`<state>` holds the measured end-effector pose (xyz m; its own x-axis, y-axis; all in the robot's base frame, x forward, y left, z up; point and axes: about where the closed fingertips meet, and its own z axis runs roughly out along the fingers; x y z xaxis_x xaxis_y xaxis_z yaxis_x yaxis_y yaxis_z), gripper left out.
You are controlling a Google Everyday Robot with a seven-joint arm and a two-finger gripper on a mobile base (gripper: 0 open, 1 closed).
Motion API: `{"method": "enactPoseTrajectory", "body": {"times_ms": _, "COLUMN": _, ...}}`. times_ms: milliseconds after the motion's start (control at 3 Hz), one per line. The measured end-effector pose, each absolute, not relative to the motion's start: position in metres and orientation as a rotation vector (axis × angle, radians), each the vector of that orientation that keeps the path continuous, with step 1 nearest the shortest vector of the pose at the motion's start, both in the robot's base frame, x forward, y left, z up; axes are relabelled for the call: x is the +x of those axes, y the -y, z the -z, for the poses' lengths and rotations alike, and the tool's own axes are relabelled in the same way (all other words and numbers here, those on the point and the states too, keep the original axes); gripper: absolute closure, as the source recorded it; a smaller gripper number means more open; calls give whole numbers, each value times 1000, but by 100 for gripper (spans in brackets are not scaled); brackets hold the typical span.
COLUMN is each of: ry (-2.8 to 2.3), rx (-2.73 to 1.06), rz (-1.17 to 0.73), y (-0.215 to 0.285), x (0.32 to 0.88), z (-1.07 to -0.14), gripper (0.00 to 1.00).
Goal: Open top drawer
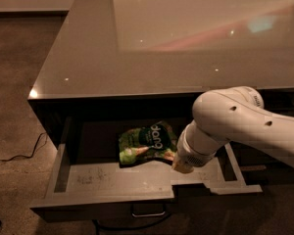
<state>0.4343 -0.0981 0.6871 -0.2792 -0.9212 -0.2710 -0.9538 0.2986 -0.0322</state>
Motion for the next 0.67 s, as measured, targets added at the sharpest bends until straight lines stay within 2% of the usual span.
{"method": "enactPoseTrajectory", "body": {"times_ms": 333, "ry": -2353, "rx": -1747, "rz": -232, "y": 95, "x": 427, "z": -673, "gripper": 100}}
{"method": "enactPoseTrajectory", "body": {"times_ms": 667, "ry": -2366, "rx": -1774, "rz": -269, "y": 89, "x": 421, "z": -660, "gripper": 100}}
